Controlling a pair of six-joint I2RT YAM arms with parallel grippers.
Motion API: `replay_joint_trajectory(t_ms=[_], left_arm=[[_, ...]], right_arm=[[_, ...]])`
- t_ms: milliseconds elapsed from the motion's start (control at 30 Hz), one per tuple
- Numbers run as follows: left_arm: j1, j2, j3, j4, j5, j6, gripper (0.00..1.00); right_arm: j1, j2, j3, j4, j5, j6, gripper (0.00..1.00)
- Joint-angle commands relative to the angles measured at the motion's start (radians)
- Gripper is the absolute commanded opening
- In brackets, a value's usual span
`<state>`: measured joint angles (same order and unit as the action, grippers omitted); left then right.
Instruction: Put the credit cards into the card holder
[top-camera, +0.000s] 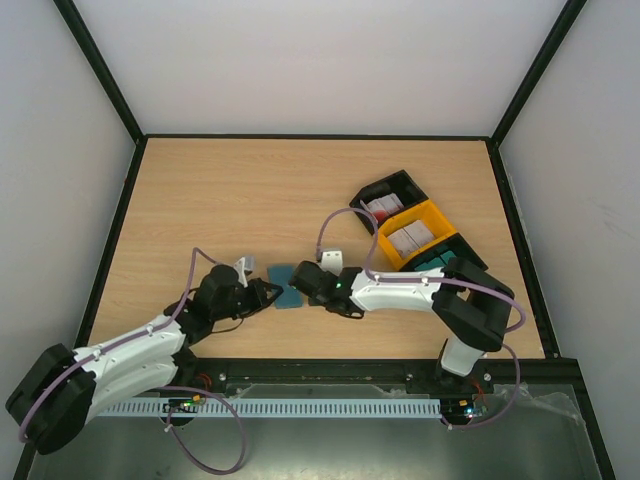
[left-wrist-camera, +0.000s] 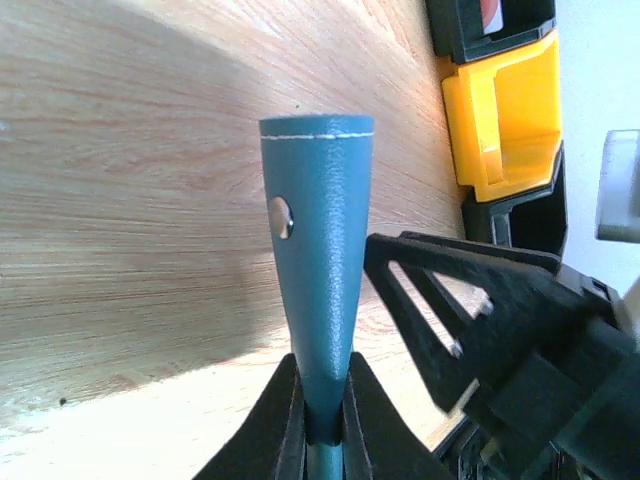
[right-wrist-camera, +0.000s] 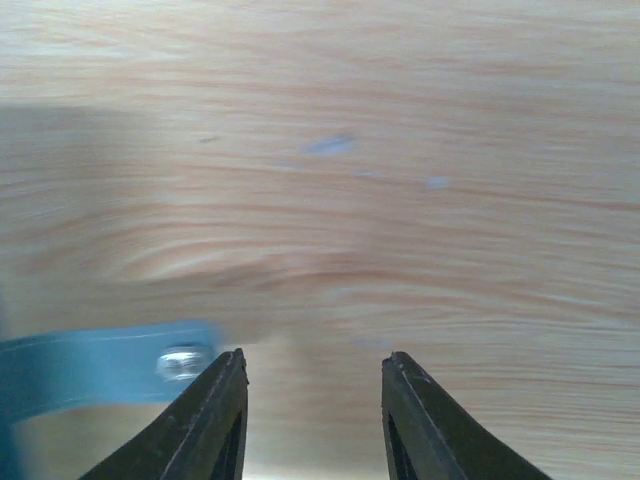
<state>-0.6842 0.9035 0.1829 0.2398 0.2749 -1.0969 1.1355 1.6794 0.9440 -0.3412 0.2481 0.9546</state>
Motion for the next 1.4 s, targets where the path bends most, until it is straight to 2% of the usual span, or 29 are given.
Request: replay_joint_trajectory(t_ms=[0,133,333,433,667,1067,1267,1367], left_arm=[[0.006,-0.016,0.039,-0.033,-0.016,0.032,0.03],[0.006,-0.005,0.054,-0.047,-0.018,0.041,0.03],[0.008,0.010,0.068,-0.061,-0.019,0.055,0.03],[0.008,0.017,0.074,-0.060,-0.011,0.060,0.03],[0.008,0.025,0.074,-0.060,-0.011,0.062,0.03],[0.008,0.026,0.075,-0.050,0.010,0.056,0.03],[0.008,0.021,0.072,-0.047,0.010,0.048,0.03],[0.008,0.019,0.072,-0.047,0.009,0.049,0.03]], right_arm=[[-0.014,-0.033,-0.027,-0.144,0.194,0.030,0.36],[-0.014,-0.121,-0.064,0.011,0.045,-0.015,0.38],[-0.018,-0.277,-0.132,0.182,-0.093,-0.035,0.53],[-0.025,-0.280,-0.153,0.231,-0.135,-0.032,0.54],[-0.042,-0.151,-0.116,0.191,-0.131,0.008,0.45],[-0.077,-0.041,-0.125,0.337,-0.251,-0.031,0.25],[-0.077,-0.031,-0.153,0.385,-0.301,-0.014,0.20],[-0.077,-0.034,-0.162,0.407,-0.318,-0.020,0.09]])
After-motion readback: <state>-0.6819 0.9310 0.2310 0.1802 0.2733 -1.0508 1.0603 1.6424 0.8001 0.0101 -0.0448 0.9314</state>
